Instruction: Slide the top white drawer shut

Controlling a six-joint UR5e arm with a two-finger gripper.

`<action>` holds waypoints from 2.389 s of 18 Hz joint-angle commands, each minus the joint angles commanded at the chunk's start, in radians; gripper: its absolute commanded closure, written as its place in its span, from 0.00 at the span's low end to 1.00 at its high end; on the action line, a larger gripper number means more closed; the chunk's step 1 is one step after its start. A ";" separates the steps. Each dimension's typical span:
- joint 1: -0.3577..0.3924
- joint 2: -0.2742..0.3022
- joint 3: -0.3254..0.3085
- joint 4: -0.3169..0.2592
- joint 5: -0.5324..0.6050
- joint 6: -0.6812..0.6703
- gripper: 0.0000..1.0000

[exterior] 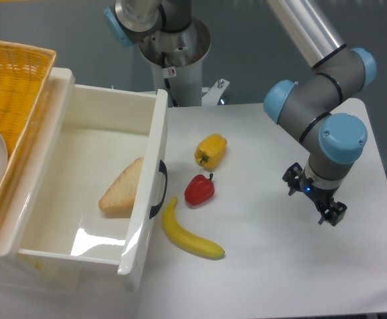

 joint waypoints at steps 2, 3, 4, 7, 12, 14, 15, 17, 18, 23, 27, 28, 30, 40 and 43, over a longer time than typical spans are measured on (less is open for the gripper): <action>0.000 0.000 0.000 0.000 0.000 -0.002 0.00; 0.000 0.000 0.000 0.000 0.000 -0.002 0.00; 0.000 0.002 0.000 0.000 0.000 -0.002 0.00; -0.003 0.000 -0.006 0.002 0.002 -0.006 0.00; 0.015 0.015 -0.121 0.121 -0.014 -0.008 0.00; 0.015 0.018 -0.124 0.120 -0.043 -0.027 0.00; 0.015 0.020 -0.127 0.117 -0.046 -0.046 0.00; 0.014 0.020 -0.147 0.117 -0.045 -0.055 0.00; 0.014 0.020 -0.147 0.117 -0.044 -0.055 0.00; 0.009 0.015 -0.143 0.120 -0.081 -0.086 0.00; 0.006 0.015 -0.141 0.118 -0.182 -0.230 0.32; 0.005 0.015 -0.141 0.118 -0.186 -0.233 0.38; 0.003 0.020 -0.141 0.118 -0.225 -0.285 0.51; -0.058 0.149 -0.193 0.037 -0.406 -0.621 0.78; -0.061 0.166 -0.195 -0.007 -0.461 -0.647 0.79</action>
